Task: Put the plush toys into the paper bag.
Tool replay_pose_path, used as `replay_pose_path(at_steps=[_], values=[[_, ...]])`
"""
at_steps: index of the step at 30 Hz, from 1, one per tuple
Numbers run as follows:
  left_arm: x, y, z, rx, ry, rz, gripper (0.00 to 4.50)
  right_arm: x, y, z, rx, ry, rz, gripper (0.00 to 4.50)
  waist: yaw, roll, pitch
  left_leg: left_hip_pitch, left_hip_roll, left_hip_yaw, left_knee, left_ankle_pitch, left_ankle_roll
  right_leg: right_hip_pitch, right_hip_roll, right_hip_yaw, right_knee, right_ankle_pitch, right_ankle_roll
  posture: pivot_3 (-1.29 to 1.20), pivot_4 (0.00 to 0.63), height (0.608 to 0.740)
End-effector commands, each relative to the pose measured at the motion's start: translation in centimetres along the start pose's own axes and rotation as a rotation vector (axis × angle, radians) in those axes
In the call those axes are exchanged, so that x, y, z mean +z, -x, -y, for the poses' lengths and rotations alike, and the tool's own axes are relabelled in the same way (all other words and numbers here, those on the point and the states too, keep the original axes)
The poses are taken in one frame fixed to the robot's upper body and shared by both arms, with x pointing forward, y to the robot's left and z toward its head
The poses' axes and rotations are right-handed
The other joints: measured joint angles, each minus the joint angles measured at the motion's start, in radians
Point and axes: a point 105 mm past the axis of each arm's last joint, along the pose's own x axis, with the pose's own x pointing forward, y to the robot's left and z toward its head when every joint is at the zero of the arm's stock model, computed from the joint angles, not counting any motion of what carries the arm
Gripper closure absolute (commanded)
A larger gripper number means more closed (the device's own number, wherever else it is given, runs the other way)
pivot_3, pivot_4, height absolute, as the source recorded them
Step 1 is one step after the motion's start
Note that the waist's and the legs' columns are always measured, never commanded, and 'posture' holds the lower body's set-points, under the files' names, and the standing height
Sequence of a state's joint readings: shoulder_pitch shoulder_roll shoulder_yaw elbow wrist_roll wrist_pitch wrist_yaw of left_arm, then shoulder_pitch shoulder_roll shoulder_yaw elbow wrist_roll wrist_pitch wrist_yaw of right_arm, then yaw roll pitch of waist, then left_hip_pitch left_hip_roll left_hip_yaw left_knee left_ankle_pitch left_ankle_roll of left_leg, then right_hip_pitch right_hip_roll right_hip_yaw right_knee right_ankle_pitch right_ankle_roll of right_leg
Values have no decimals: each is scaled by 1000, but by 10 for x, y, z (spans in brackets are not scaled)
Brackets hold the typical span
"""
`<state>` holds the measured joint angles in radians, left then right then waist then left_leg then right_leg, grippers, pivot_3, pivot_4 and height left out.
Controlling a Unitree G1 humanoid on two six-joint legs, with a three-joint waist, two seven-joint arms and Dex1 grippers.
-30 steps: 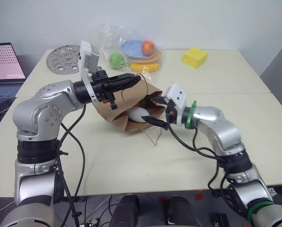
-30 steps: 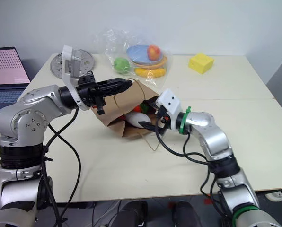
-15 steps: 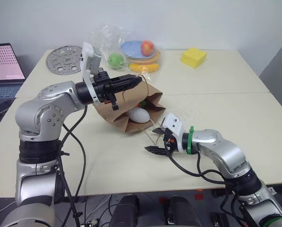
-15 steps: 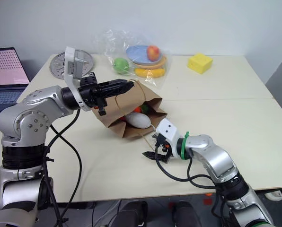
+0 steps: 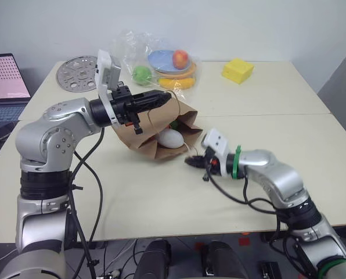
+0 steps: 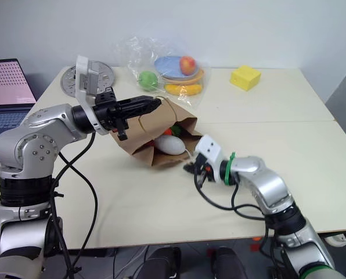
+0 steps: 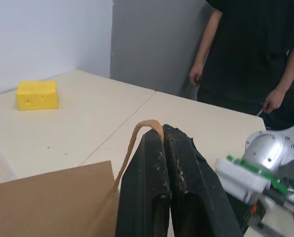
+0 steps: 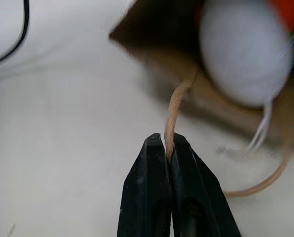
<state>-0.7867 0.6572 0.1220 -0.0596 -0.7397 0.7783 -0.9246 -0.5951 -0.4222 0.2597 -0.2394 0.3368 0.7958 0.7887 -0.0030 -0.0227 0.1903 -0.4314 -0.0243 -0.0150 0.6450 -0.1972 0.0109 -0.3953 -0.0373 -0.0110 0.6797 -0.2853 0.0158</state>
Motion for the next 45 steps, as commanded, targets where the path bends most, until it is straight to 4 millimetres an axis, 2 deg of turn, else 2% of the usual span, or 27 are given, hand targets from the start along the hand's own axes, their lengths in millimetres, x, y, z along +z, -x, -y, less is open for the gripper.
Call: replay_pose_path(at_steps=[1,5,13,18,25,30,35,40,44,45], values=[[22,3,-11,7,-93,32,4500,53,11,-3,59,88,152,4493,0,0,0,0,0,0,0,0,0,0,0,0,0,0,0,0,150,740],[24,-3,-17,-19,-102,38,4500,73,14,-9,117,111,189,4493,0,0,0,0,0,0,-1,0,0,0,0,0,0,0,0,0,150,740],[25,-34,-30,-86,-104,67,4500,97,8,-36,262,156,218,4493,1,0,0,-1,0,0,0,0,0,0,0,0,0,0,0,0,150,740],[27,-46,-22,-171,-107,70,4500,108,2,-44,297,159,229,4493,-3,0,0,-1,0,0,-1,0,0,-1,0,0,0,0,0,0,150,740],[31,-50,-10,-239,-86,78,4500,115,-3,-43,267,192,217,4493,-3,0,0,-1,0,0,-1,0,0,-2,0,0,1,0,0,0,150,740],[50,-51,-7,-247,-102,128,4500,126,10,-38,252,218,214,4493,-3,0,0,-1,0,0,-1,0,0,-2,0,0,1,0,0,0,150,740],[60,-54,-6,-257,-126,143,4500,139,21,-44,289,234,211,4493,-3,0,0,-2,0,0,-1,0,0,-2,0,0,0,0,0,0,150,740],[66,-57,-13,-240,-139,161,4500,149,22,-44,289,251,219,4493,-3,0,0,-2,0,0,-1,0,0,-2,0,0,1,0,0,0,150,740],[57,-62,-14,-254,-123,135,4500,150,21,-39,268,256,202,4493,-3,0,0,-2,0,0,-1,0,0,-2,0,0,1,0,0,0,150,740],[48,-63,-14,-259,-112,112,4500,148,18,-38,259,244,196,4493,-3,0,0,-2,0,0,-1,0,0,-2,0,0,1,0,0,0,150,740]])
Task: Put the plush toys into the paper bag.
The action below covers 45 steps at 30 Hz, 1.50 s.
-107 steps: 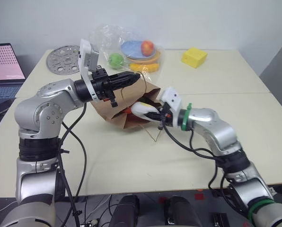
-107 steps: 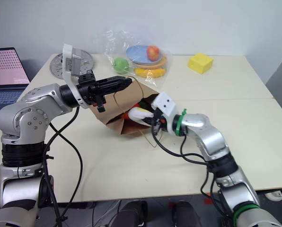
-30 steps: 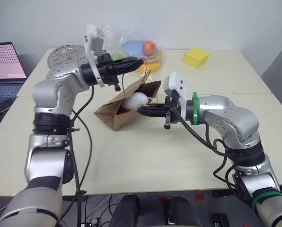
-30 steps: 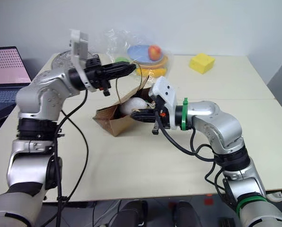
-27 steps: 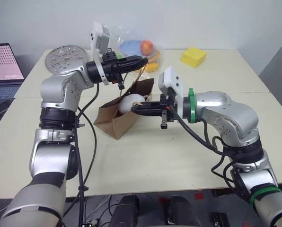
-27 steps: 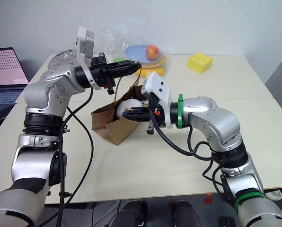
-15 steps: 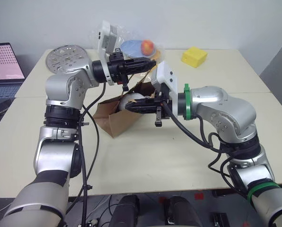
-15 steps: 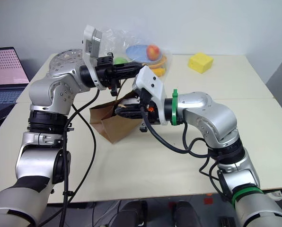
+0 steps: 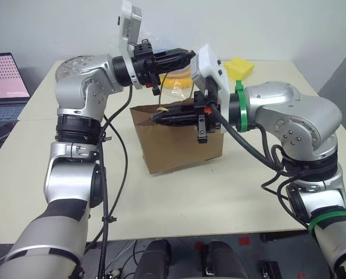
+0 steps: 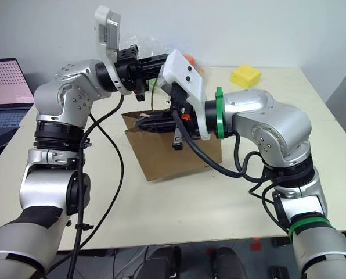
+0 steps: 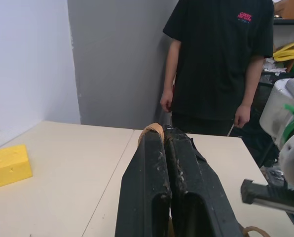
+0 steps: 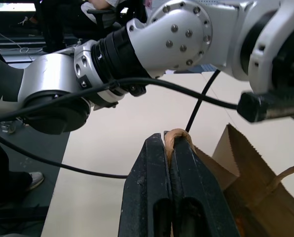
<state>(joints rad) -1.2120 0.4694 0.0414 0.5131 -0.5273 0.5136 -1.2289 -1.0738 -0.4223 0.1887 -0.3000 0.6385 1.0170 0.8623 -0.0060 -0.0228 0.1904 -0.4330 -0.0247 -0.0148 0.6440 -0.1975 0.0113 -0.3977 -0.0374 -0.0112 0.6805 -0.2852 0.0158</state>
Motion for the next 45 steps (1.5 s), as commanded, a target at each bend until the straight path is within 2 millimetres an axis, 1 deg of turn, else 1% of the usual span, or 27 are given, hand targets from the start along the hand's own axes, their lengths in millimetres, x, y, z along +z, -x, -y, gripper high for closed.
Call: replay_pose_path(at_steps=[1,3,5,7,9,11,12,15,17,19,21,23,24,25,26,27,28,30,31,33,34,35,37,38,40,43,45], values=[[-7,-3,4,-34,-32,-35,4500,1,0,6,-44,2,-6,4493,0,0,0,0,0,0,0,0,0,0,0,0,0,0,0,0,150,740],[-20,-1,5,-39,-26,-72,4500,-6,-3,9,-62,-16,-25,4493,0,0,0,0,0,0,0,0,0,0,0,0,0,0,0,0,150,740],[-25,3,2,-17,-20,-80,4500,-28,-7,15,-102,-31,-76,4493,0,0,0,0,0,0,0,0,0,0,0,0,0,0,0,0,150,740],[-27,6,2,-8,-20,-80,4500,-42,-9,19,-130,-24,-102,4493,0,0,0,-1,0,0,0,0,0,-1,0,0,0,0,0,0,150,740],[-25,7,5,-15,-29,-84,4500,-46,-8,19,-126,1,-104,4493,0,0,0,-2,0,0,1,0,0,-2,0,0,1,0,0,0,150,740],[-23,12,9,-22,-25,-91,4500,-44,-6,17,-108,9,-91,4493,-1,0,0,-3,0,1,0,0,0,-3,0,1,1,0,0,0,150,740],[-22,15,11,-21,-30,-95,4500,-42,-5,16,-102,16,-86,4311,-1,0,0,-3,0,1,0,0,0,-4,0,1,1,0,0,0,150,740],[-17,30,18,-1,-28,-112,3882,-33,-2,14,-68,45,-67,3560,-4,0,0,-3,0,1,-1,0,0,-5,0,1,1,0,0,0,150,740],[-11,40,20,35,-76,-115,3306,-34,4,16,-62,93,-90,2890,-7,0,0,-3,0,1,-1,0,0,-5,0,1,1,0,0,0,150,740],[-4,52,27,67,-103,-132,2670,-32,14,16,-36,114,-103,2152,-9,0,0,-3,0,1,-1,0,0,-6,0,1,1,0,0,0,150,740],[-3,63,33,92,-108,-160,2106,-29,21,16,-14,130,-109,1495,-12,0,0,-3,0,1,-1,0,0,-5,0,1,1,0,0,0,150,740],[-3,80,39,145,-118,-181,1445,-27,29,22,-23,157,-120,705,-15,0,0,-3,0,1,-1,0,0,-5,0,1,1,0,0,0,150,740],[-3,89,42,176,-122,-190,1154,-25,33,23,-18,165,-121,396,-17,0,0,-3,0,1,-1,0,0,-5,-1,1,1,0,0,0,150,740],[-3,94,44,196,-124,-195,818,-24,35,24,-13,170,-121,5,-20,0,0,-3,1,1,-1,0,0,-5,-1,1,1,0,0,0,150,740],[-3,99,48,211,-118,-201,582,-21,37,25,-9,168,-115,0,-20,0,0,-3,1,1,-1,0,0,-5,-1,1,1,0,0,0,150,740],[-4,106,52,233,-107,-212,188,-18,40,25,-4,167,-108,0,-20,0,0,-3,1,1,-1,0,0,-5,-1,1,1,0,0,0,150,740],[-5,110,55,245,-99,-221,7,-16,42,26,-1,166,-105,0,-20,0,0,-3,1,1,-1,0,0,-5,-1,1,1,0,0,0,150,740],[-9,124,61,294,-91,-260,7,-9,49,27,1,150,-76,0,-20,0,0,-3,1,1,-1,0,0,-5,-1,1,1,0,0,0,150,740],[-17,136,64,332,-100,-308,7,-4,55,28,0,137,-51,0,-21,0,0,-3,1,1,-1,0,0,-5,-1,1,1,0,0,0,150,740],[-29,152,72,368,-85,-356,7,-1,65,29,-7,117,-19,0,-21,0,0,-3,1,2,-2,0,0,-5,-2,1,0,0,0,0,150,740],[-38,159,79,369,-67,-370,7,-4,71,29,-14,105,-23,0,-21,0,0,-3,1,1,-2,0,0,-5,-2,1,0,0,0,0,150,740],[-49,165,83,375,-63,-392,7,-11,78,27,-5,98,-47,0,-20,0,0,-3,1,2,-3,0,0,-5,-3,1,-1,0,-1,0,150,740],[-60,171,87,381,-71,-420,7,-19,85,24,11,93,-77,0,-12,0,0,-3,1,2,-3,0,0,-5,-3,0,-1,0,-2,0,150,740],[-63,171,87,382,-64,-409,7,-24,88,22,24,103,-98,0,-7,0,0,-2,1,2,-3,0,0,-5,-4,0,-1,0,-3,0,150,740],[-71,170,77,414,-69,-373,7,-28,90,22,20,94,-109,0,3,0,0,-3,1,2,-3,0,0,-6,-4,0,-1,1,-5,0,150,740],[-79,166,65,435,-94,-343,7,-27,90,23,-1,75,-93,0,5,1,0,-2,1,4,-3,0,0,-6,-6,0,-1,0,-5,0,150,740],[-83,167,56,453,-129,-345,7,-28,90,22,-7,73,-98,0,5,1,0,-2,1,6,-2,0,0,-6,-8,0,-1,1,-5,0,150,740]])
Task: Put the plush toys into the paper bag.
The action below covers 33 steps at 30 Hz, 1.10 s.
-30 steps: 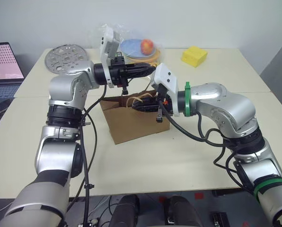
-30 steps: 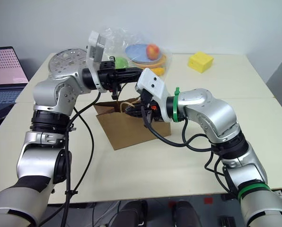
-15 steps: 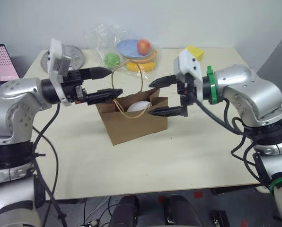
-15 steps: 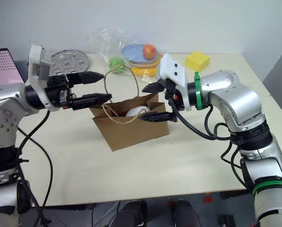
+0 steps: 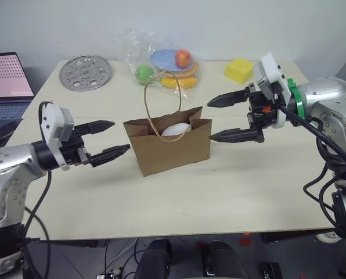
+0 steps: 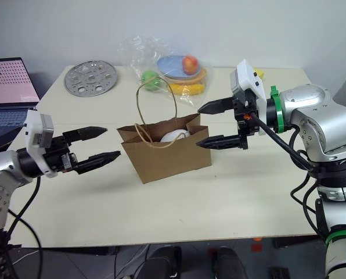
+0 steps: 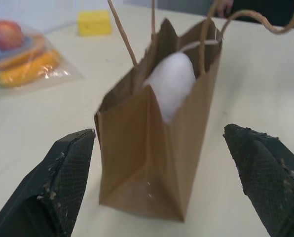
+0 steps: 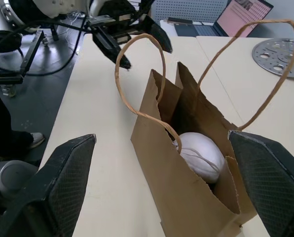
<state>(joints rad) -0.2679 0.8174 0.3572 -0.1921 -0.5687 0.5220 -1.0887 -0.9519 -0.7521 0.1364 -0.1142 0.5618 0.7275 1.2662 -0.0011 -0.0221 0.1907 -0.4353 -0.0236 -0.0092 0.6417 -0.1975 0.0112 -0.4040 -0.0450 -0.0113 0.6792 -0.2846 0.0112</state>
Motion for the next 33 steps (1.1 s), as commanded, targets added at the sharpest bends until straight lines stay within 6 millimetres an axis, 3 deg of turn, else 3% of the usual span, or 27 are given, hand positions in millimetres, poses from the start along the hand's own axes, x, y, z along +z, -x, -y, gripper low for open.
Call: replay_pose_path(at_steps=[1,9,15,20,27,29,33], values=[[-4,-4,-14,42,-77,0,7,10,6,-2,-27,40,19,0,0,0,0,0,0,1,0,0,0,0,-1,0,0,0,1,0,150,740],[-11,-18,-20,-14,-29,27,7,9,7,-4,-48,27,9,0,0,0,0,-1,0,9,-2,-2,4,-2,-5,-1,-1,1,1,0,150,740],[-7,-36,-5,-109,-11,51,7,11,7,-3,-61,24,6,0,-1,0,0,-1,0,11,-2,-3,5,-2,-6,-2,-1,1,1,0,150,740],[-15,-43,1,-140,-4,23,7,12,5,-2,-73,20,14,0,-2,0,0,0,0,11,-2,-3,5,-2,-6,-2,0,1,1,0,150,740],[-42,-45,11,-179,66,-84,7,6,1,-2,-87,4,18,0,-2,0,0,0,0,11,-1,-3,5,-2,-6,-2,0,1,1,0,150,740],[-40,-48,9,-165,37,-62,7,5,0,-1,-96,0,21,0,-1,0,0,0,0,11,-1,-3,5,-2,-6,-2,0,1,1,0,150,740],[-32,-50,6,-173,36,-4,898,1,0,-2,-102,-5,15,0,-1,0,0,0,0,11,0,-3,5,-1,-6,-2,1,1,2,0,150,740]])
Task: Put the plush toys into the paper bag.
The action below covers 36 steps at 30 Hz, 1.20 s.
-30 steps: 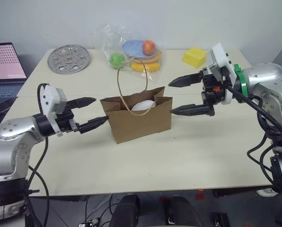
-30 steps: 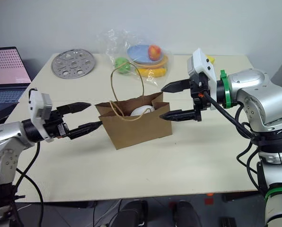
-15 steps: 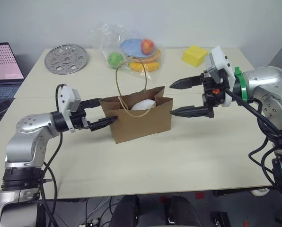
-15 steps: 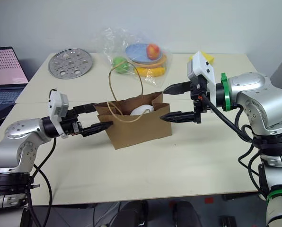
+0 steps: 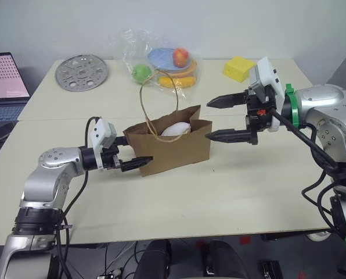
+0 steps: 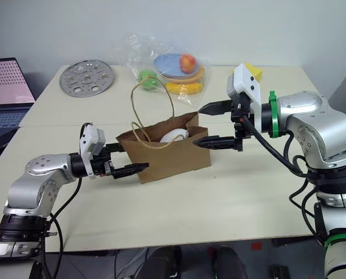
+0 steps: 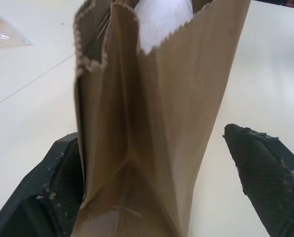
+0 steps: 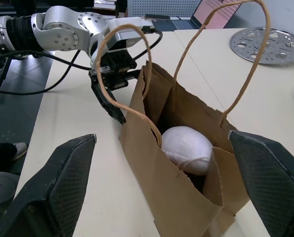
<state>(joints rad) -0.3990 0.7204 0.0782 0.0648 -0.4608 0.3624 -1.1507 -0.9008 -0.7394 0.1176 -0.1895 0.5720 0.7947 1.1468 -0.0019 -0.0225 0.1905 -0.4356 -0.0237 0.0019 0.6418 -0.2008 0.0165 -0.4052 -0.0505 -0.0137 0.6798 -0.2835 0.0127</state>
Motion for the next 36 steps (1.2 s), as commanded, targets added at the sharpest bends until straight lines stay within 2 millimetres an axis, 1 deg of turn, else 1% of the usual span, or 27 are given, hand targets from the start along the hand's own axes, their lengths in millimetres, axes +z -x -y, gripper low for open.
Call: replay_pose_path(at_steps=[1,7,8,10,12,15,17,19,21,22,23,25,27,30,34,35,36], values=[[14,3,0,-21,-33,47,1215,7,4,-1,-18,35,26,0,0,0,0,0,0,0,0,0,0,0,0,0,0,0,0,0,150,740],[13,3,1,-31,-28,44,3043,5,4,3,-37,28,31,0,0,0,0,0,0,0,1,0,0,0,0,0,0,0,1,0,150,740],[14,4,0,-27,-27,47,3313,4,5,3,-41,28,27,0,0,0,0,0,0,0,1,0,0,0,0,0,0,0,1,0,150,740],[15,4,0,-24,-20,55,4001,1,9,5,-53,19,21,0,0,0,0,0,0,0,1,0,0,0,0,0,0,0,1,0,150,740],[19,4,-1,-24,-10,73,4477,0,14,9,-74,24,14,0,0,0,0,0,0,0,1,0,0,0,0,0,0,0,1,0,150,740],[31,3,-4,-46,-18,106,4477,7,32,20,-130,30,-1,0,2,0,0,0,0,0,1,0,0,0,0,0,0,0,1,0,150,740],[38,0,-3,-72,-17,122,4477,8,44,24,-147,32,-21,0,4,0,0,0,0,0,2,0,0,0,0,0,0,1,1,0,150,740],[44,-6,5,-163,-58,98,4477,13,59,25,-156,10,-40,0,4,0,0,0,0,0,2,0,0,1,0,0,0,1,1,0,150,740],[52,-10,16,-298,-87,93,4477,20,76,21,-149,-40,-47,0,4,0,0,0,0,1,2,0,0,1,0,0,0,1,1,0,150,740],[55,-12,19,-340,-88,96,4477,22,81,20,-145,-61,-48,0,4,0,0,0,0,1,2,0,0,0,0,0,0,1,1,0,150,740],[56,-14,19,-371,-84,94,4477,23,86,18,-140,-73,-57,0,3,0,0,0,0,1,1,0,0,0,0,0,-1,1,1,0,150,740],[48,-20,16,-420,-108,59,4477,21,93,16,-143,-84,-88,0,2,0,0,0,0,1,1,0,1,0,0,0,-1,1,1,0,150,740],[39,-27,11,-451,-129,31,4477,20,98,14,-149,-84,-117,0,0,0,0,0,0,1,1,0,1,0,1,0,0,1,1,0,150,740],[29,-38,3,-451,-128,29,4477,18,99,9,-144,-98,-127,0,-4,0,0,0,0,3,2,0,1,0,1,1,0,1,2,0,150,740],[20,-47,9,-493,-115,39,4477,18,92,5,-134,-123,-126,0,-5,0,0,0,0,3,2,0,1,0,1,1,0,1,2,0,150,740],[19,-49,8,-481,-96,53,4153,16,89,6,-136,-124,-128,0,-4,0,0,-1,0,3,2,0,1,0,1,1,0,1,2,0,150,740],[17,-50,7,-471,-81,59,4054,14,84,7,-135,-129,-131,0,-4,0,0,-1,0,3,2,-1,2,0,1,1,0,1,2,0,150,740]])
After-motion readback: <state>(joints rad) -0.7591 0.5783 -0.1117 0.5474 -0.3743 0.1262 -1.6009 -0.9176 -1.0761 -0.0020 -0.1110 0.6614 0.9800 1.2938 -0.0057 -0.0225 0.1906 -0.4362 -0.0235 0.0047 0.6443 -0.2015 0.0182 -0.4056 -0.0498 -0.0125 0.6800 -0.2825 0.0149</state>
